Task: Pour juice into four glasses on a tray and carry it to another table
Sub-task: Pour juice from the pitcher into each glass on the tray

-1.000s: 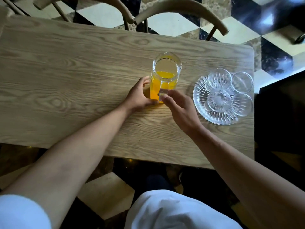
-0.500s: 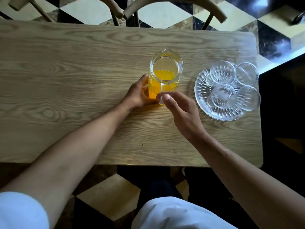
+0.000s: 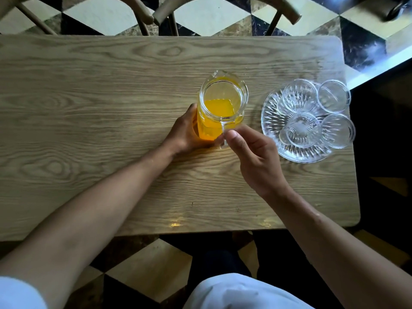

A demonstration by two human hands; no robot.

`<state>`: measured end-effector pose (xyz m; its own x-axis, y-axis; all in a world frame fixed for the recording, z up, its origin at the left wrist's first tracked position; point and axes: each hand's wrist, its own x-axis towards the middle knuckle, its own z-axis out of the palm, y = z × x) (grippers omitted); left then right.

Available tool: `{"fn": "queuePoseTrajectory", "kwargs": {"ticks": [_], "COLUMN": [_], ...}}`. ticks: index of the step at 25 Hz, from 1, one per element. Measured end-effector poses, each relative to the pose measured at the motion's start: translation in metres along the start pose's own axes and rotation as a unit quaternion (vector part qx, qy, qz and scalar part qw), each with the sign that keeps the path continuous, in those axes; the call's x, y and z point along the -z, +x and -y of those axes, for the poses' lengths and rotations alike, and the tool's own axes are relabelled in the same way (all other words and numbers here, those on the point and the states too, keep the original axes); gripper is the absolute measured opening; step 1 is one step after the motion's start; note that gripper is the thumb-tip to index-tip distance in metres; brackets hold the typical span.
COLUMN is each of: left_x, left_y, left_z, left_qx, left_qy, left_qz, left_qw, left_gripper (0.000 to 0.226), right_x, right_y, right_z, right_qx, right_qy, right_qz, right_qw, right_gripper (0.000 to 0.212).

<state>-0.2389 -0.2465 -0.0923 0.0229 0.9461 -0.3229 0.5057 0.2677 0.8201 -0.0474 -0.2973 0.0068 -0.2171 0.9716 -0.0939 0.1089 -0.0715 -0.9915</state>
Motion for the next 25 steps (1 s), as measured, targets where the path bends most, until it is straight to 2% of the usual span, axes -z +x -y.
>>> {"fn": "queuePoseTrajectory", "kwargs": {"ticks": [5,10,13,23,25], "left_x": [-0.009,-0.02,-0.027,-0.076,-0.09], "left_y": [-0.009,-0.014,-0.023,-0.091,-0.109], "left_z": [-0.005,0.001,-0.003,-0.038,-0.053], "left_qx": [-0.008,-0.001,0.019,0.072,0.075], "left_qy": [0.016,0.02,0.003,-0.035,-0.061], "left_qz": [-0.039,-0.069,-0.063,-0.025,-0.015], "left_qw": [0.999,0.997,0.998,0.996,0.995], "left_gripper": [0.11,0.093,0.102,0.102,0.105], "right_x": [0.004,0.016,0.027,0.075,0.089], "right_y": [0.0,0.007,0.007,-0.044,-0.059], "right_z": [-0.004,0.003,0.009,0.034,0.04], "right_qx": [0.003,0.005,-0.001,-0.024,-0.028], "right_qy": [0.021,0.009,0.025,0.082,0.091], "right_qz": [-0.027,0.006,0.021,0.052,0.056], "right_qw": [0.999,1.0,0.999,0.995,0.994], "right_gripper": [0.03,0.032,0.032,0.027,0.031]}}
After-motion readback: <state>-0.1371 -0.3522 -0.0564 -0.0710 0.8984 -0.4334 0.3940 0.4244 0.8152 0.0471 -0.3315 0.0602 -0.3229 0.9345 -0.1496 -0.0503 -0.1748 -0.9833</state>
